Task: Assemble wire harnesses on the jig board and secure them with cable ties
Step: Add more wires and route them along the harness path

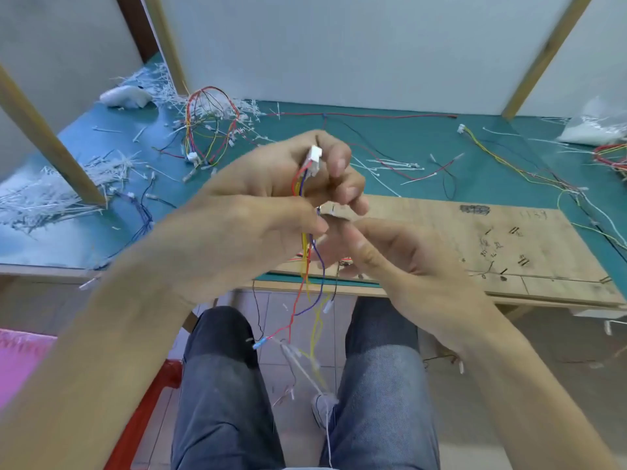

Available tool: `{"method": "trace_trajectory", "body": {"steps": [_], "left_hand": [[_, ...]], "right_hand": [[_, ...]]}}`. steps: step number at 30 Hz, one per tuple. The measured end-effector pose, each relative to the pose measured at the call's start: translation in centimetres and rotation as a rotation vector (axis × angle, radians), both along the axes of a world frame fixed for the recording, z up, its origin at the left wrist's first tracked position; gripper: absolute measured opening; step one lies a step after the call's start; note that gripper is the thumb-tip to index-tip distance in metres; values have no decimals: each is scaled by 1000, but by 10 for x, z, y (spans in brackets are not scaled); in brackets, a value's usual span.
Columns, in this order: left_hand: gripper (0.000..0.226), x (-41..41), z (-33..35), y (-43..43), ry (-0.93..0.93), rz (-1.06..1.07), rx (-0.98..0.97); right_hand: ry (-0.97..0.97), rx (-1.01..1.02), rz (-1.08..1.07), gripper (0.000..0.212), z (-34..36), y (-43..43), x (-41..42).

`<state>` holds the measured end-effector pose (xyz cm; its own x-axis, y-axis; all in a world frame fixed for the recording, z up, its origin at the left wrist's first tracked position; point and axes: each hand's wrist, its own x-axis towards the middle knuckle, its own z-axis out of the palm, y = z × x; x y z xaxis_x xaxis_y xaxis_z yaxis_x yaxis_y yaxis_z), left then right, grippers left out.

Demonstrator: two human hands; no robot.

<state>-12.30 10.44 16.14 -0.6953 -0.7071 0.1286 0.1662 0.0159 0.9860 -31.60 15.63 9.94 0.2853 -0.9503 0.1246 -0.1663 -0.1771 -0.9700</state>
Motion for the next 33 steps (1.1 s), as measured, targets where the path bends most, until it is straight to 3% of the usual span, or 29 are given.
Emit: {"method": "trace_trajectory", "body": {"steps": [4,8,12,19,23,25,27,30,33], "left_hand": [[33,12,-19,-2,-43,24,-29],[31,17,-25,-13,-162,-1,-108],[48,26,-31,-24,-148,89,-119],[33,32,-31,-27,-305,254,-179],[34,36,-28,-22,-391,133,-100],[28,42,-25,-19,-337,-2,-4],[19,48,-21,-16,-171,-174,146],[11,50,-16,-15,45,-236,268],[7,44,-16,-13,138,-185,246]], "right_hand": [[-82,-54,46,22,-1,-10,7],[-26,-145,17,7,-5,-18,16],[-86,-168,-39,7,-10,-28,19],[-48,-157,-66,10,-11,-36,6],[186,-335,-175,16,-4,-49,-10],[348,-436,-186,19,-4,-56,-14],[405,-479,-160,21,-6,-61,-13],[268,-345,-112,21,-10,-64,-12],[227,-157,75,22,-21,-50,-5]]}}
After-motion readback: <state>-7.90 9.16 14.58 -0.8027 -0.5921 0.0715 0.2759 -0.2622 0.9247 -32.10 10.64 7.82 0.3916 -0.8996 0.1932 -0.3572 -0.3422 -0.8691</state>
